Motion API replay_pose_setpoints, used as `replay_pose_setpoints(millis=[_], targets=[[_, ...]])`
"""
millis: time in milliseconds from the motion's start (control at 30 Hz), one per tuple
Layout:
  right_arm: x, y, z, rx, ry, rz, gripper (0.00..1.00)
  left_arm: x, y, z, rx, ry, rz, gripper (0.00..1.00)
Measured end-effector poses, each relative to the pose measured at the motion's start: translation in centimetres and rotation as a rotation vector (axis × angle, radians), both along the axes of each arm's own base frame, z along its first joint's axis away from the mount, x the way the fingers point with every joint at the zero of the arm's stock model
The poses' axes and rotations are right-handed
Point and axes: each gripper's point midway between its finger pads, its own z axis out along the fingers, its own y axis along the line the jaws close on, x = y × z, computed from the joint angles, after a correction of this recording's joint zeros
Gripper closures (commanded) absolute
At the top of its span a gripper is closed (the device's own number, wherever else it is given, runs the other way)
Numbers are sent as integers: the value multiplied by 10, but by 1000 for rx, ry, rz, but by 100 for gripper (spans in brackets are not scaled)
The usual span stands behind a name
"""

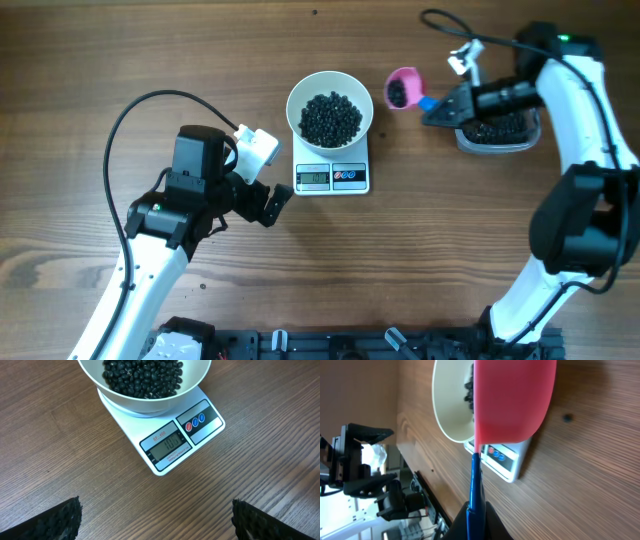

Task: Scoop item into bowl and weigh 150g on scale
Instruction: 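Carry filled pink scoop from tub over the white bowl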

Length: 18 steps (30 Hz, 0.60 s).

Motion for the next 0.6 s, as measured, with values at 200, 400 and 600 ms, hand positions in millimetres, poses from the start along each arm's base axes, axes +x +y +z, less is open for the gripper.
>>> replay_pose_setpoints(millis=[200, 400, 600], targets=[[-5, 43, 1, 4, 13, 61, 96, 0, 0, 0, 0, 0, 0, 0], [-12, 76, 3, -60, 26, 107, 96, 0, 0, 0, 0, 0, 0, 0], [-10, 96, -5, -266, -31, 129, 96, 0, 0, 0, 0, 0, 0, 0]])
